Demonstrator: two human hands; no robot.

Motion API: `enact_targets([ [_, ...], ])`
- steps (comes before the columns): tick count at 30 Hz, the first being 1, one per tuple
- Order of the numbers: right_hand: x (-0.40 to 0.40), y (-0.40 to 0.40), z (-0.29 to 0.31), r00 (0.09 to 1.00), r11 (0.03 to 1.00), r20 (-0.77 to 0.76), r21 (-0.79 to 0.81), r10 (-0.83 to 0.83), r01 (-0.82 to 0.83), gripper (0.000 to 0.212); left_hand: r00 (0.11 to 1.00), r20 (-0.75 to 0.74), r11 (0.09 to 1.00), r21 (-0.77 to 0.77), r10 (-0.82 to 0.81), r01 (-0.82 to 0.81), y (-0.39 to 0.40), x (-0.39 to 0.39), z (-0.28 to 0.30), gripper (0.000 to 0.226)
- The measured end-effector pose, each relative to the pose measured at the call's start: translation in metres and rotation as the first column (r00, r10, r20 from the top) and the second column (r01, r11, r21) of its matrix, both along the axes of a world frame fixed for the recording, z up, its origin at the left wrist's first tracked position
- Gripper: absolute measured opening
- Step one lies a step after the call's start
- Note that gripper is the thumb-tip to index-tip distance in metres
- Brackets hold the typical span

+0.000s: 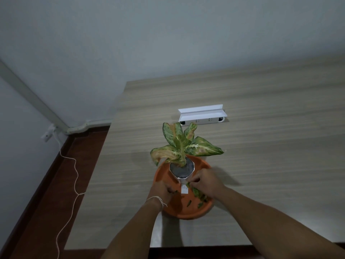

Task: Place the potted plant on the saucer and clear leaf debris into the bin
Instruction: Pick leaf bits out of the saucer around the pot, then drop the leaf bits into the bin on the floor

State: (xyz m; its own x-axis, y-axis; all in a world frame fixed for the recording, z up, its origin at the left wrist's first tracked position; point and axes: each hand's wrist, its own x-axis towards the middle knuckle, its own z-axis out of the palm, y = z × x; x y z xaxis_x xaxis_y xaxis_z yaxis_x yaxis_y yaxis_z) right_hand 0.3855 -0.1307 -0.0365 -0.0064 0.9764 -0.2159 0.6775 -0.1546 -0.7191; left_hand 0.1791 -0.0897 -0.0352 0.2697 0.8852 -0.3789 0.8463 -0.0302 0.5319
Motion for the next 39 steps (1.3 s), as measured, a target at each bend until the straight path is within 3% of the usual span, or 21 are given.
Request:
enact_targets([
  [6, -0.013, 0.007, -0.001, 0.997, 0.997, 0.035, 0.012, 0.071, -0.071, 0.009, 0.999, -0.039, 0.999, 0.041, 0.024, -0.022, -0.008, -0.014, 0.009, 0.015],
  [16, -0.085, 0.016, 0.021, 0.968, 0.966, 0.078, 0.083, 0.238, -0.244, 0.013, 0.975, -0.001, 0.967, 0.13, 0.222, -0.22, -0.02, -0.102, 0.033, 0.01],
  [22, -0.171, 0.021, 0.042, 0.944, 0.94, 0.094, 0.099, 0.317, -0.325, 0.014, 0.946, 0.013, 0.932, 0.169, 0.323, -0.32, -0.046, -0.193, 0.046, 0.009],
  [31, -0.357, -0.015, 0.04, 0.828, 0.815, 0.118, 0.147, 0.548, -0.56, 0.009, 0.858, -0.007, 0.846, 0.176, 0.513, -0.504, -0.123, -0.357, 0.067, 0.014],
  [39, -0.45, -0.055, 0.008, 0.741, 0.734, 0.088, 0.105, 0.665, -0.671, 0.011, 0.752, 0.038, 0.75, 0.066, 0.658, -0.658, -0.184, -0.435, 0.03, 0.013],
])
